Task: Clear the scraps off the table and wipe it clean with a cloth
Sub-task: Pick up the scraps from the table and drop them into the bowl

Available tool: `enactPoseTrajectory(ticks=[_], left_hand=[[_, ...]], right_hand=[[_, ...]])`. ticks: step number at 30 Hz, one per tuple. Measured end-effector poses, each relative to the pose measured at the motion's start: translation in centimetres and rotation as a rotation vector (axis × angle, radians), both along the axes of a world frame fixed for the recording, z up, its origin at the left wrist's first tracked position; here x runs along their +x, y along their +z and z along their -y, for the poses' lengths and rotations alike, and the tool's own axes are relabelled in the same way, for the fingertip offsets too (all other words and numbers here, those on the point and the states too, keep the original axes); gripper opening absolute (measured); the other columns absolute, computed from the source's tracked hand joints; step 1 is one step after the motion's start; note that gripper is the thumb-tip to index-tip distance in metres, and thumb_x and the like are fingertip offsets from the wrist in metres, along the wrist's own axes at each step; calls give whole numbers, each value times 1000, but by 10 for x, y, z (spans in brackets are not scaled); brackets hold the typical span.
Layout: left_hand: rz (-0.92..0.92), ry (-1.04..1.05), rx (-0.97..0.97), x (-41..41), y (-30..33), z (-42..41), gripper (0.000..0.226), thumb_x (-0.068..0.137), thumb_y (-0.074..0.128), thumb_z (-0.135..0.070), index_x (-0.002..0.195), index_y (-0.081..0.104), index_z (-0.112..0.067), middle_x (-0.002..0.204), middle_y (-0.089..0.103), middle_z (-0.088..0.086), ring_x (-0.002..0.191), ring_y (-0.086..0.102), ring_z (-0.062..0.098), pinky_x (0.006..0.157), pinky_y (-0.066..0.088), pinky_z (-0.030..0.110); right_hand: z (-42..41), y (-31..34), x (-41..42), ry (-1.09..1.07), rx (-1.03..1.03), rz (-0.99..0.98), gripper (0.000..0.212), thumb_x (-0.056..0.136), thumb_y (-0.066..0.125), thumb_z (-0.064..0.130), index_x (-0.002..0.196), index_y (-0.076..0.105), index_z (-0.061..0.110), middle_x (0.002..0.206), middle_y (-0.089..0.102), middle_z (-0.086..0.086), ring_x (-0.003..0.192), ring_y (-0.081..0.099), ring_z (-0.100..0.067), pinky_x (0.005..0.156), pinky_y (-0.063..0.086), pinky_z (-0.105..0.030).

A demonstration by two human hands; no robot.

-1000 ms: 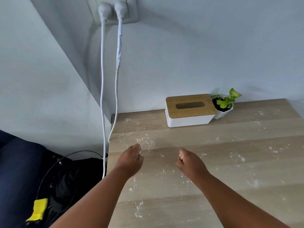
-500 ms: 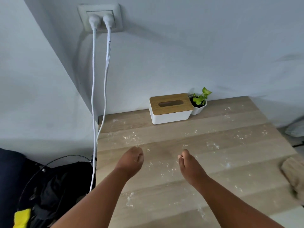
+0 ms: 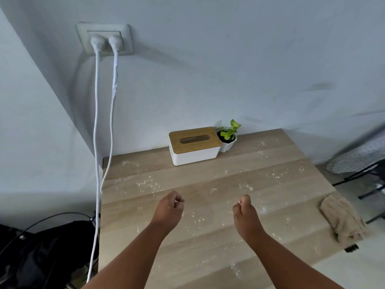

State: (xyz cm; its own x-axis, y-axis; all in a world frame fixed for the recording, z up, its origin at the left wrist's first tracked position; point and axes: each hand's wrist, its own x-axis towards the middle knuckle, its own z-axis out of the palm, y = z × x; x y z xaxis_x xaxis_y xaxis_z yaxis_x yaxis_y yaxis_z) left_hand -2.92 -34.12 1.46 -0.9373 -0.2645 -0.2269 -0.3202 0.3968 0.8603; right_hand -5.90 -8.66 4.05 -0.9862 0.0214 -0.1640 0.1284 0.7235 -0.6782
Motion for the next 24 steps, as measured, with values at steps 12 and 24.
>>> enactPoseTrajectory(ticks=[12,24], left_hand=[[126,58,189,-7,-3,-69,26,83,51,1,77,66,-20,62,57,0,53,49,18,51,38,26],[180,-19,394,2,33,-194,29,96,41,-9,74,60,-10,65,50,3,52,37,14,45,29,22]], right_hand=[[-75,-8,19,-266,-239,65,18,98,43,3,83,51,9,68,52,-7,62,49,-24,62,39,-37],[-158,-11,61,-396,-468,80,19,96,45,5,80,53,10,68,50,-1,62,45,-14,61,38,-32]])
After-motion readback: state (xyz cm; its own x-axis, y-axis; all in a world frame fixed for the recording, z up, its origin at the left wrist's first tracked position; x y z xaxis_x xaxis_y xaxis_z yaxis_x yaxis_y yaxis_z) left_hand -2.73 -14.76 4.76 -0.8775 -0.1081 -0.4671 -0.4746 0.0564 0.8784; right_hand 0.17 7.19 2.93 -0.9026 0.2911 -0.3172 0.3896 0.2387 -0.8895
